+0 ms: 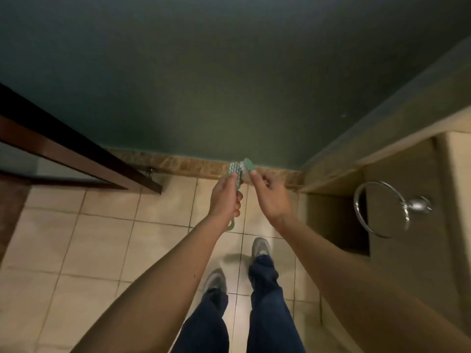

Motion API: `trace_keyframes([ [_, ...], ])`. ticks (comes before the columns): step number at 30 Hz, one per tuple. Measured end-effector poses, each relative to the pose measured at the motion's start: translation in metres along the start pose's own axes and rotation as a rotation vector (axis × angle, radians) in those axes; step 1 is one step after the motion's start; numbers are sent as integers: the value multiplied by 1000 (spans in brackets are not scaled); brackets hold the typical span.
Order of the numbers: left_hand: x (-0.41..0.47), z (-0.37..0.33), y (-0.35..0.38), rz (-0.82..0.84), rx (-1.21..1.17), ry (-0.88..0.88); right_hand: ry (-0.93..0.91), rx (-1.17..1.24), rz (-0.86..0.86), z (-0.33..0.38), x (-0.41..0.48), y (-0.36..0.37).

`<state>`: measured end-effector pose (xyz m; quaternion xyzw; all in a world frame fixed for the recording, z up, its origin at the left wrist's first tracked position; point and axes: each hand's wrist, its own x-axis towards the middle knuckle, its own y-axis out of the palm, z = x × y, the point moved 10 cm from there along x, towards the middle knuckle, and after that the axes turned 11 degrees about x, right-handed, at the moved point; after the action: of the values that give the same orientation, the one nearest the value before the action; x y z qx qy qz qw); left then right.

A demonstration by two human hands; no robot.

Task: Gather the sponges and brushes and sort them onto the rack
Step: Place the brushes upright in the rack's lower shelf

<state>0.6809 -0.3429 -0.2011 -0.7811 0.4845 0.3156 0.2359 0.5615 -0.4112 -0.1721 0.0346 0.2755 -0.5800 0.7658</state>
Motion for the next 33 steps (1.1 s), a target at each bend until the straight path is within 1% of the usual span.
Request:
trace_keyframes([
  [2,-25,-26,6,50,37,55,-19,41,-56,24,-23,-20],
  [5,-61,-60,17,141,104,146,-53,145,-82,50,-60,-44],
  [9,-109,-83,39,288,260,218,-74,238,-151,66,-115,-81],
  [14,-161,-102,81,421,367,311,-128,252,-248,80,-169,-127],
  [16,-179,-108,103,454,407,338,-147,237,-321,82,-190,-152],
  [20,-218,-105,164,571,505,365,-106,263,-483,68,-233,-211],
  [25,-293,-95,252,769,779,614,-104,321,-663,47,-300,-289],
  [29,-353,-74,315,924,873,725,-96,319,-850,23,-355,-349],
  [33,-407,-46,368,1061,875,752,-82,344,-993,-7,-406,-400],
])
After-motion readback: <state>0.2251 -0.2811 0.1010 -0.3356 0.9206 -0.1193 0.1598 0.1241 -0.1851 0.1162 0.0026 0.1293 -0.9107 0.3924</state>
